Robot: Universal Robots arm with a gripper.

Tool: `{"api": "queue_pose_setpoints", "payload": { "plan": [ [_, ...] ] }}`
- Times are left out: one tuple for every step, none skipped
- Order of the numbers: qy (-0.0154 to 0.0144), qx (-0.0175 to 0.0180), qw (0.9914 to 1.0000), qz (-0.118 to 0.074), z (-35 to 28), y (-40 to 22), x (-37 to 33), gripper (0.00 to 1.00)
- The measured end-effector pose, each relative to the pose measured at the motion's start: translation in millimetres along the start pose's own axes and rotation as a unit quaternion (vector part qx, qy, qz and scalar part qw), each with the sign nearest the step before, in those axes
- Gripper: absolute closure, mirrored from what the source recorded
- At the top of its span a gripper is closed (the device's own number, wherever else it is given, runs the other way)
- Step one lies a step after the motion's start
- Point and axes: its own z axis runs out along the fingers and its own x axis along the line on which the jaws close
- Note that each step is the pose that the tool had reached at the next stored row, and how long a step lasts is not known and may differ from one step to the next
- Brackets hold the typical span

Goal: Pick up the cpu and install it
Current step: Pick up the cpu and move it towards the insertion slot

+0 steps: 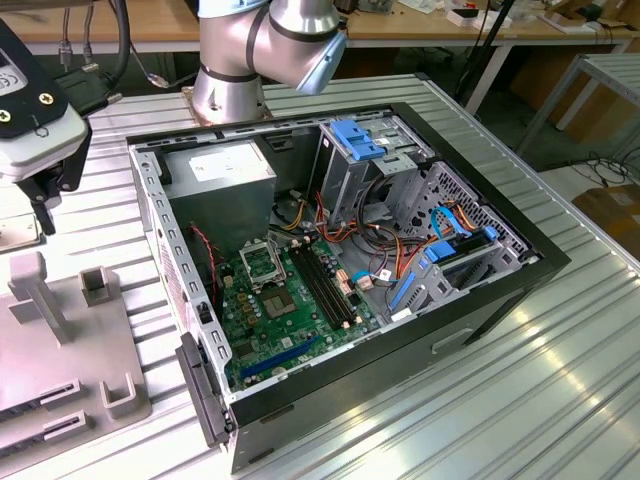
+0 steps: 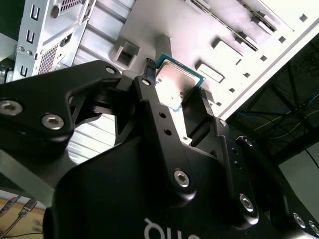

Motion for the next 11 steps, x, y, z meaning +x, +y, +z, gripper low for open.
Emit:
{"api": "queue_pose_setpoints", "payload": {
  "plan": [
    [0.0000,0.0000,1.00000,0.000,0.0,0.0,-0.5,0.53],
    [0.0000,0.0000,1.00000,0.000,0.0,-0.1,-1.1,0.53],
    [0.0000,0.0000,1.00000,0.000,0.0,-0.1,-1.6,0.53],
    [0.0000,0.0000,1.00000,0.000,-0.1,-0.1,-2.4,0.53],
    [0.0000,0.0000,1.00000,0.000,-0.1,-0.1,-3.0,0.53],
    [0.0000,0.0000,1.00000,0.000,-0.1,-0.1,-3.5,0.53],
    [0.0000,0.0000,1.00000,0.000,-0.1,-0.2,-4.1,0.53],
    [0.0000,0.0000,1.00000,0.000,-0.1,-0.2,-4.6,0.53],
    [0.0000,0.0000,1.00000,0.000,-0.1,-0.2,-5.2,0.53],
    [0.0000,0.0000,1.00000,0.000,-0.1,-0.2,-5.7,0.53],
    [0.0000,0.0000,1.00000,0.000,-0.1,-0.3,-6.3,0.53]
  ]
}}
